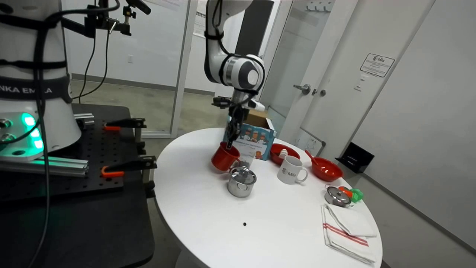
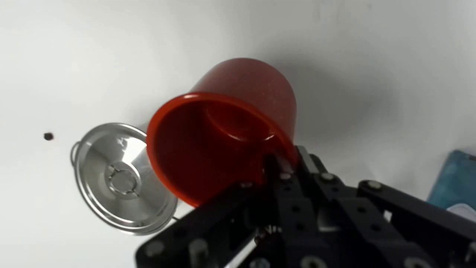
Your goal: Pick up the orange cup from the box and put it on the table.
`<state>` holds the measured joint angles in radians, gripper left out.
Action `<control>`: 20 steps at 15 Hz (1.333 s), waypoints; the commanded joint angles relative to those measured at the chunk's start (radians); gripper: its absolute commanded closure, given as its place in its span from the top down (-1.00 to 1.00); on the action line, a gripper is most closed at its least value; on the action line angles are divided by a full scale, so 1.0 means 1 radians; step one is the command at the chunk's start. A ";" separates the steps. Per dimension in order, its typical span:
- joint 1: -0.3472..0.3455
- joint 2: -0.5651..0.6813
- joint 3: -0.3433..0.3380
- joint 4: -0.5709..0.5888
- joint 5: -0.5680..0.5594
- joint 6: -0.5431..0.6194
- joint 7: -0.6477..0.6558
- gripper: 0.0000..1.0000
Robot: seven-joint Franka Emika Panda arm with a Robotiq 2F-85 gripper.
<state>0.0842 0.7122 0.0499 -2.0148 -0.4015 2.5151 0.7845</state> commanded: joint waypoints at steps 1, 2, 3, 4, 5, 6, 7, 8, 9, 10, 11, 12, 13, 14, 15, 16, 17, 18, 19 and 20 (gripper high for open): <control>0.011 0.173 -0.032 0.217 0.128 -0.077 -0.231 -0.97; 0.016 0.194 -0.041 0.249 0.156 -0.094 -0.272 -0.97; 0.026 0.200 -0.051 0.280 0.172 -0.127 -0.297 -0.97; 0.033 0.202 -0.058 0.302 0.187 -0.149 -0.321 -0.97; 0.041 0.210 -0.065 0.322 0.201 -0.159 -0.340 -0.97; 0.046 0.215 -0.068 0.334 0.210 -0.162 -0.355 -0.97; 0.050 0.220 -0.069 0.347 0.218 -0.167 -0.369 -0.97; 0.054 0.220 -0.069 0.350 0.226 -0.164 -0.378 -0.97; 0.059 0.222 -0.069 0.357 0.231 -0.164 -0.386 -0.37; 0.061 0.221 -0.068 0.360 0.237 -0.163 -0.394 -0.32; 0.065 0.225 -0.067 0.363 0.244 -0.162 -0.400 -0.22; 0.068 0.226 -0.068 0.362 0.249 -0.157 -0.406 -0.05; 0.072 0.229 -0.068 0.364 0.254 -0.156 -0.409 0.09; 0.074 0.229 -0.066 0.362 0.258 -0.151 -0.415 0.22; 0.078 0.228 -0.066 0.361 0.260 -0.148 -0.420 0.39; 0.081 0.222 -0.066 0.354 0.261 -0.142 -0.422 0.52; 0.083 0.217 -0.064 0.349 0.262 -0.138 -0.427 0.69; 0.082 0.213 -0.060 0.344 0.264 -0.132 -0.437 0.81; 0.077 0.203 -0.052 0.334 0.269 -0.125 -0.454 0.98; 0.070 0.185 -0.040 0.313 0.276 -0.108 -0.478 0.99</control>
<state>0.1569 0.9230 -0.0024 -1.6816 -0.1687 2.3801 0.3805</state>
